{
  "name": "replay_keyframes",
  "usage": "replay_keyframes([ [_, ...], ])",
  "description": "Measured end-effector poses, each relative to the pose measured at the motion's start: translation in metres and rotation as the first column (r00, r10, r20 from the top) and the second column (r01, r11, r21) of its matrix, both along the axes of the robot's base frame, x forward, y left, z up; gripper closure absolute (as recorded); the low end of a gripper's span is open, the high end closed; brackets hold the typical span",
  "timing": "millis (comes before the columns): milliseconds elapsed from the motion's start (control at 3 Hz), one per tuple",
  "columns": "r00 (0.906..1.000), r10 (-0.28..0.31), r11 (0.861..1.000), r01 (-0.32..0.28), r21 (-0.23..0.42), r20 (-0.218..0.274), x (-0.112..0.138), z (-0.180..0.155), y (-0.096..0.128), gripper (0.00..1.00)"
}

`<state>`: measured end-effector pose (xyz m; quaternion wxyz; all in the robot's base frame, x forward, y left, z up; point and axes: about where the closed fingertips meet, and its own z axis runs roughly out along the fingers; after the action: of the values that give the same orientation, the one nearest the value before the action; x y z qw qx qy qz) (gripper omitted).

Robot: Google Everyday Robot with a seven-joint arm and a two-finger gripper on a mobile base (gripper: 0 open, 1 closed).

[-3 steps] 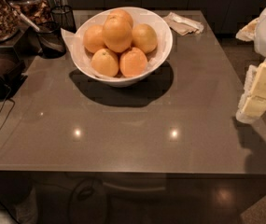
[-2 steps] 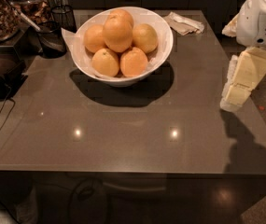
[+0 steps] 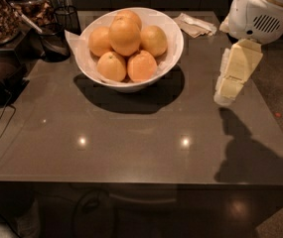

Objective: Pick orange from white bowl

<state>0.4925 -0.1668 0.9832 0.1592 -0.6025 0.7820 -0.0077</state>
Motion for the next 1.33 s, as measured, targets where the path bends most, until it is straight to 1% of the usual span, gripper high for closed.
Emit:
replay_keyframes([
  [333,0.9983,-0.057,0.997,0.057,0.048,-0.014,0.029,0.004,0.017,0.00],
  [667,0.9926,-0.108,0.992,0.111,0.056,-0.054,0.101,0.010,0.074,0.00],
  [1000,0.9949,-0.099,0.991,0.100,0.085,-0.019,0.108,0.015,0.082,0.00],
  [1333,0.9960,-0.088,0.989,0.089,0.121,-0.015,0.115,0.023,0.108,0.00],
])
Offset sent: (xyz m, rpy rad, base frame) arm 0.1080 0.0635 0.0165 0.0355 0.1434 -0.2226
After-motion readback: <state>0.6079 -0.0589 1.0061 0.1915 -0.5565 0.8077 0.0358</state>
